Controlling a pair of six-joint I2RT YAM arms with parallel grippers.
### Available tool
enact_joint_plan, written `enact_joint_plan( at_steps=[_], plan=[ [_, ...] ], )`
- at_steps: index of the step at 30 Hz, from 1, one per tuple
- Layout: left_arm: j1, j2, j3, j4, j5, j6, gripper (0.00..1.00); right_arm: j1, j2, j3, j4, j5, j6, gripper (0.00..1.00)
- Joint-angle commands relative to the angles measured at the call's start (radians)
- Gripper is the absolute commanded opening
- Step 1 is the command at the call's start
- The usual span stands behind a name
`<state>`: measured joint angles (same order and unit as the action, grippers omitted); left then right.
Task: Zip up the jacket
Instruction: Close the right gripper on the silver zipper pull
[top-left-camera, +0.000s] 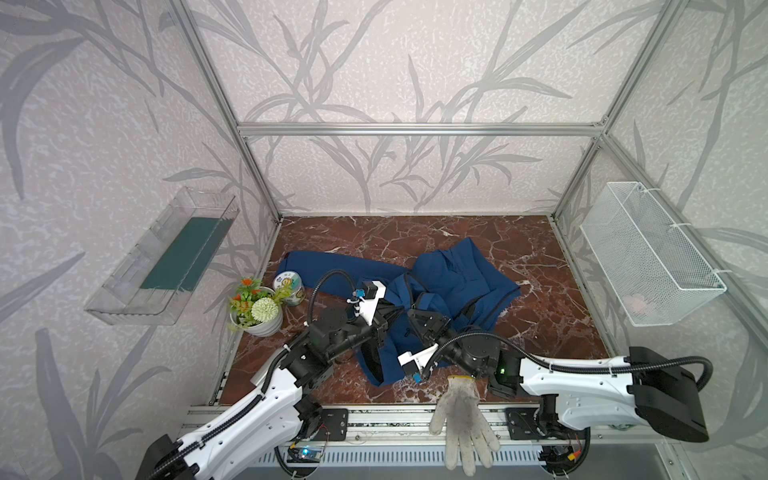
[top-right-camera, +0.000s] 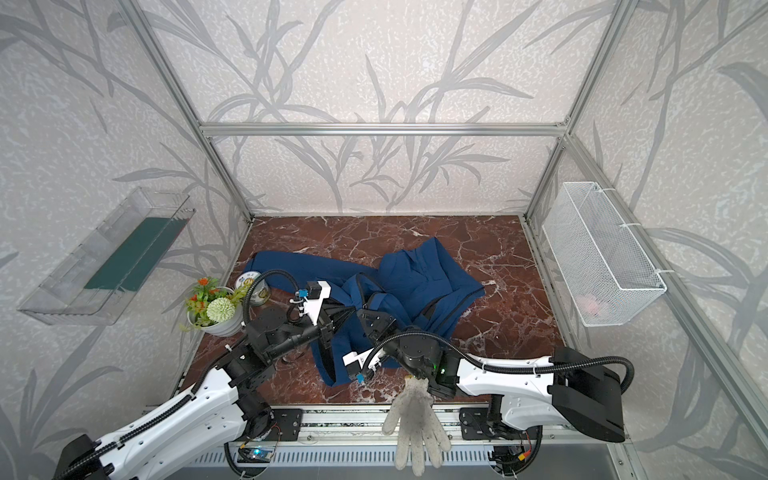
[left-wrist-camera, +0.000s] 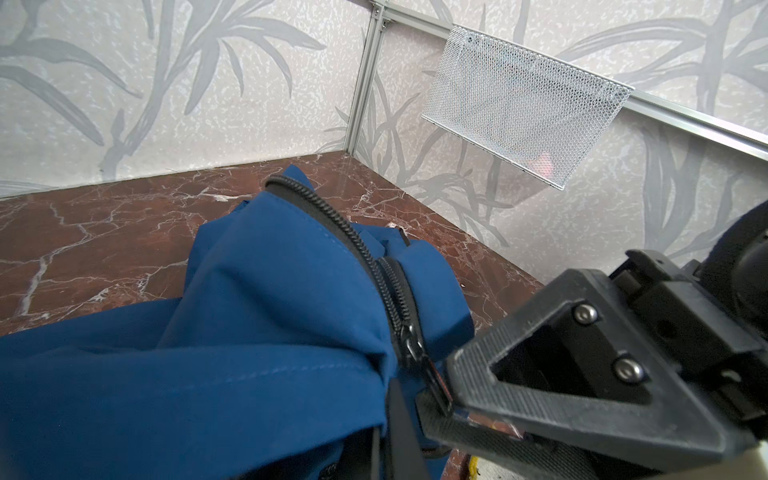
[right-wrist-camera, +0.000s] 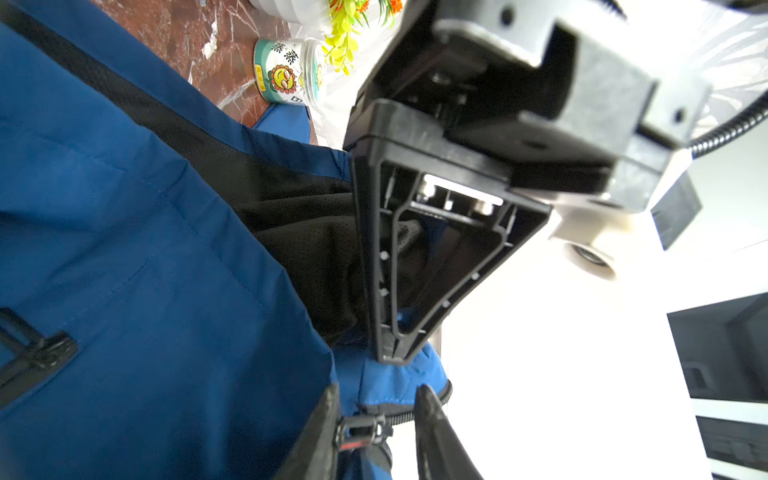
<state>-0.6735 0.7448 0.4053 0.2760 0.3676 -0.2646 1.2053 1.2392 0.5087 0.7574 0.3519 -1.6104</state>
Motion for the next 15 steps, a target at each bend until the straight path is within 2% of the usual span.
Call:
enact_joint_plan(
  at_steps=[1, 12, 15],
  plan=[
    [-0.002, -0.002, 0.023, 0.002, -0.004, 0.001, 0.0, 0.01, -0.028, 0.027, 0.001, 0.008, 0.001, 0.28],
    [-0.002, -0.005, 0.026, -0.011, -0.004, 0.007, 0.0, 0.011, -0.04, 0.042, -0.072, 0.021, 0.058, 0.2],
    [-0.004, -0.007, 0.027, -0.016, -0.006, 0.008, 0.0, 0.012, -0.05, 0.055, -0.112, 0.025, 0.081, 0.12]
  ],
)
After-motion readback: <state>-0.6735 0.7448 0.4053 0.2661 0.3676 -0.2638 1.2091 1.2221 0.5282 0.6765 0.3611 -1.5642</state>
